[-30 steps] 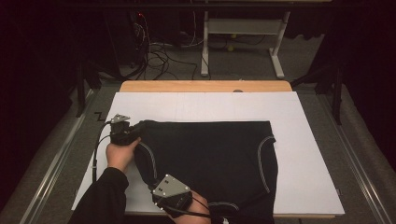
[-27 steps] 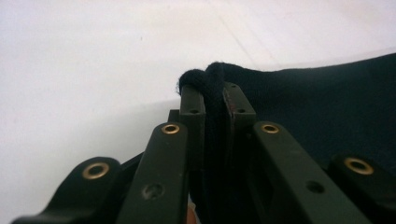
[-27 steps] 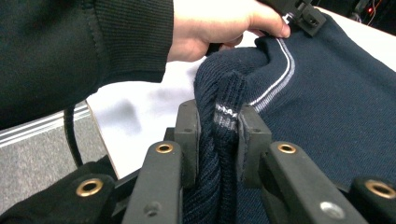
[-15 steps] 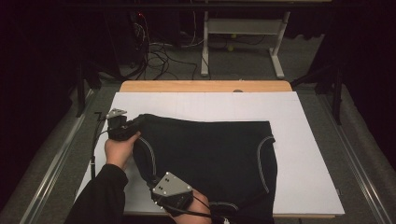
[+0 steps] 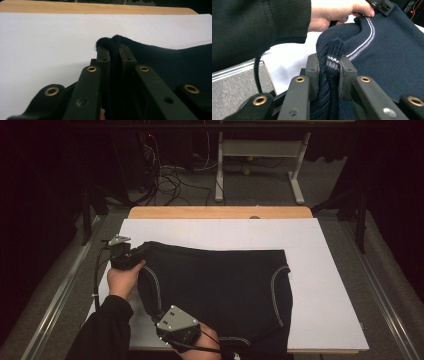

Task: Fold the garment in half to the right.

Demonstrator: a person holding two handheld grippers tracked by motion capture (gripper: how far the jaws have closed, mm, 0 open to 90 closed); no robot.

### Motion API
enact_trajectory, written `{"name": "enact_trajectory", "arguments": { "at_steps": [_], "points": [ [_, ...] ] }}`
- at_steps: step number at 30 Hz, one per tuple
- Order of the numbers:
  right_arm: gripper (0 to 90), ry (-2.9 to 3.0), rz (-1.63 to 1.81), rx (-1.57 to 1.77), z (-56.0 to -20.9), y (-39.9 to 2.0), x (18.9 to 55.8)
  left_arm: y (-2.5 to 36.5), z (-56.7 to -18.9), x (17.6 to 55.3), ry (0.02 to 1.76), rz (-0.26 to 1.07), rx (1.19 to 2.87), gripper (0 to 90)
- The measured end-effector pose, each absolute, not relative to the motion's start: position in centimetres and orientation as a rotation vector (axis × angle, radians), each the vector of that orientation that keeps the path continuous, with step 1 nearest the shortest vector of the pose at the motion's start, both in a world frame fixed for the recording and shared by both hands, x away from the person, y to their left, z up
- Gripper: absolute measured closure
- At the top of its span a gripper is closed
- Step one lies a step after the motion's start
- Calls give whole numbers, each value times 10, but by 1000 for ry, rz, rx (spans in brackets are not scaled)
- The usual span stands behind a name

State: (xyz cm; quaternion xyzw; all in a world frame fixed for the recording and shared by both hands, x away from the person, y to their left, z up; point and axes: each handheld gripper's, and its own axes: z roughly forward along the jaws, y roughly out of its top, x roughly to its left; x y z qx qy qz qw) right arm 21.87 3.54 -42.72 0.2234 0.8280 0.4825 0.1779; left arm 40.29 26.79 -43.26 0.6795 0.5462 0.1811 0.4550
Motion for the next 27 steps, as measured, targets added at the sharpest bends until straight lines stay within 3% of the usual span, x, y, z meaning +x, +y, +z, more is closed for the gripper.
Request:
{"name": "enact_trajectory", "arguments": {
  "at_steps": [16,27],
  "points": [
    [746,2369,1428,527,-426,88,215,326,-421,387,1423,490,1659,775],
    [744,2352,1467,544,-427,79,214,316,-408,384,1397,465,1677,774]
  ]
}}
